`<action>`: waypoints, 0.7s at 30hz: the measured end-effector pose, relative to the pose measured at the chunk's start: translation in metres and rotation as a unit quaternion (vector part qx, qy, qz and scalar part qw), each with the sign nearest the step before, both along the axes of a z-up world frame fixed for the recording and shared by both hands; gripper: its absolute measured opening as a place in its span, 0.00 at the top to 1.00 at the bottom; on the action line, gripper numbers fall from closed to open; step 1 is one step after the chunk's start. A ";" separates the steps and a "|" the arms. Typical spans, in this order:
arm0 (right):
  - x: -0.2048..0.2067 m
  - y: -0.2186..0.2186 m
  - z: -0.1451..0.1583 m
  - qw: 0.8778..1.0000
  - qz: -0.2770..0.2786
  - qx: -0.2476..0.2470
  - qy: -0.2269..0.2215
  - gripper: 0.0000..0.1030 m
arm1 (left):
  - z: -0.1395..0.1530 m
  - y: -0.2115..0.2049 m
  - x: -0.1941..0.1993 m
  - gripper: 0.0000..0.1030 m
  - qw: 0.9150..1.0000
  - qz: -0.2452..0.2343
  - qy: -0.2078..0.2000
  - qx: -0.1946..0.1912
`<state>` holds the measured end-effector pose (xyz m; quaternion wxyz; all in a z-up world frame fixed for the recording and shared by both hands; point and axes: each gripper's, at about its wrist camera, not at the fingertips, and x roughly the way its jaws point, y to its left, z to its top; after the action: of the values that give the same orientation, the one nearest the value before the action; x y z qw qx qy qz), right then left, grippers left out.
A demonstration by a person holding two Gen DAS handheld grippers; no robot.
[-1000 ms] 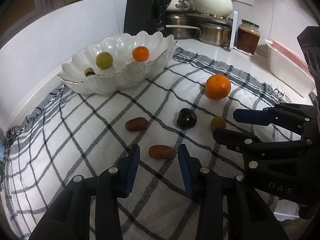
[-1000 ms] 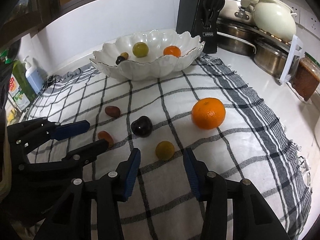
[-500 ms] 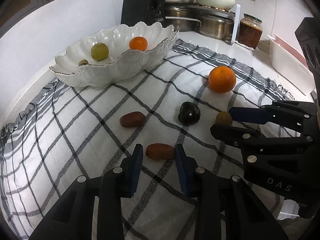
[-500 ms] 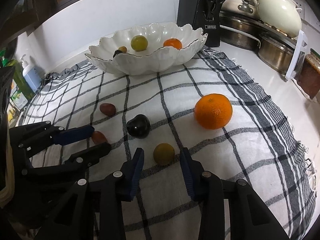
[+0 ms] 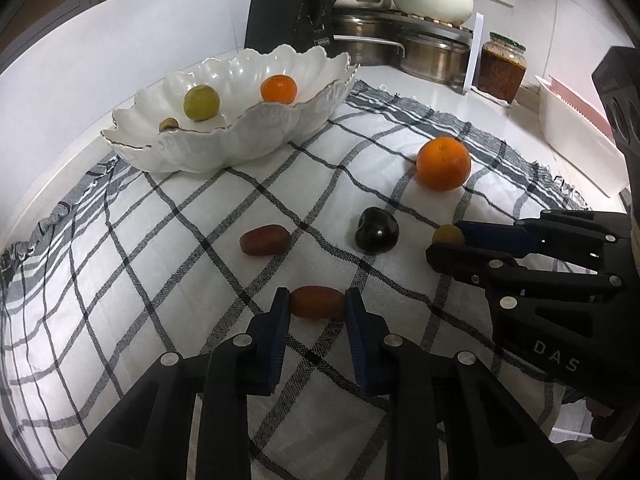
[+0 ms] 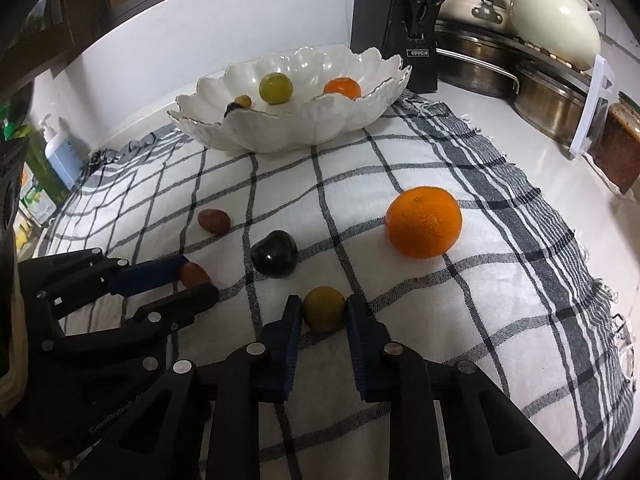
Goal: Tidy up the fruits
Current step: 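Grasp the brown date with the left tool while the right tool grasps the small yellow fruit, then carry the date and small yellow fruit over the white bowl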
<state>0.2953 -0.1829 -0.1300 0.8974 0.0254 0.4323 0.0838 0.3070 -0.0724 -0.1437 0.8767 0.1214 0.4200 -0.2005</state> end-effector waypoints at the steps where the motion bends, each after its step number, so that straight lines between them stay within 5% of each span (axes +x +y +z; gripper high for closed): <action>1: -0.001 0.000 0.002 1.000 0.001 0.000 -0.002 0.77 | 0.002 0.000 -0.001 0.73 1.000 0.001 -0.002 -0.002; 21: -0.015 0.011 0.058 0.997 0.017 0.003 -0.078 0.77 | 0.063 0.021 -0.014 0.73 0.996 0.041 -0.069 -0.047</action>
<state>0.2801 -0.1719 -0.0718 0.9268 0.0144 0.3611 0.1018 0.2928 -0.0510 -0.0810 0.9159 0.0762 0.3532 -0.1747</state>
